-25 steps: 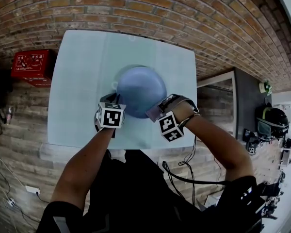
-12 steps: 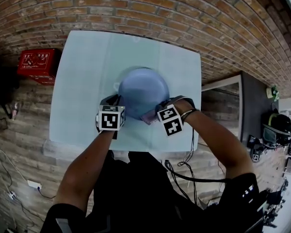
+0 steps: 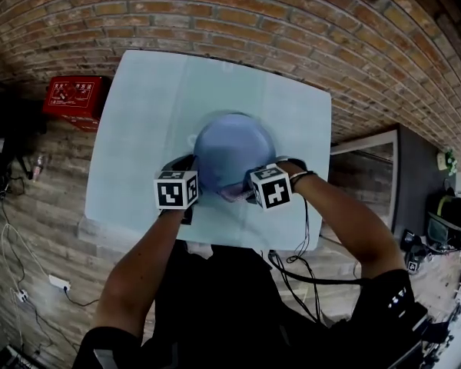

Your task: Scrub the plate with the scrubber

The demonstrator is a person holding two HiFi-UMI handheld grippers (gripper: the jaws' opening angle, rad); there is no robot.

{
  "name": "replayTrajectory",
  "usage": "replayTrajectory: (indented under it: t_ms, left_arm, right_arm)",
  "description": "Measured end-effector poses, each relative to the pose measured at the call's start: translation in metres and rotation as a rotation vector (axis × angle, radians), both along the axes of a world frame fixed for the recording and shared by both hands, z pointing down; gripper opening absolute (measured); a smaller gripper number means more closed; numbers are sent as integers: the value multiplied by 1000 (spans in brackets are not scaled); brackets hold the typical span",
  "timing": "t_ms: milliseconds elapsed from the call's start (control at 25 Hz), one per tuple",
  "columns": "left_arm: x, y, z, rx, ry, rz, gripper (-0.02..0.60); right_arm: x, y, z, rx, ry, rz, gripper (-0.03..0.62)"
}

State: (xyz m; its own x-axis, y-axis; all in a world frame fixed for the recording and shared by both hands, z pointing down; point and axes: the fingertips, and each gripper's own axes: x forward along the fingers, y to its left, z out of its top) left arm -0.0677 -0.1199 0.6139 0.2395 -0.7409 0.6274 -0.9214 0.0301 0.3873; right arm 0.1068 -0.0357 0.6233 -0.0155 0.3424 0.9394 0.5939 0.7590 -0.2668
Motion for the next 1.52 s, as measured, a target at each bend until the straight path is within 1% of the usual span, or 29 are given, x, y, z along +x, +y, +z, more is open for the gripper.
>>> replayTrajectory:
  t_ms: [120,240,320,400,560,640,880,1000,1160,1240,1440,1520]
  left_arm:
    - [-1,1,-1,10,-2,-10,48]
    - [-1,3,-2,21,33,-35,48]
    - [-2,5,-3,29,34,-36,48]
    - [-4,6,-5,38,25,-35,48]
    - [0,9,-10,50,41,-41,48]
    - [-3,11,-11,45,38,-50,48]
    - [-31,23,-14,41,41,-174,48]
    - [-42,27,-17,47,28,-203,48]
    - [-48,34,-17,45,21,-226,45]
    - [-52,37,-17,45,10,-241,23]
    - [-64,43,-16,42,21,-300,21]
    - [-66,47,-14,33,18,-310,21]
  right_arm:
    - [-7,3,-1,-69,-18,10,71]
    - [-13,9,-3,-144,-33,32,71]
    - [-18,11,-5,-192,-37,52,71]
    - [-29,11,-6,-233,-67,76,71]
    - [-49,13,-11,-317,-117,127,71]
    - [-58,13,-12,-340,-134,137,71]
    - [-75,7,-16,-414,-170,196,71]
    - [-85,3,-19,-441,-203,220,71]
    - [-101,-4,-21,-464,-255,245,71]
    - [-108,-8,-22,-481,-276,263,71]
    - [-125,-24,-25,-523,-335,341,69]
    - [-130,-30,-26,-543,-348,371,69]
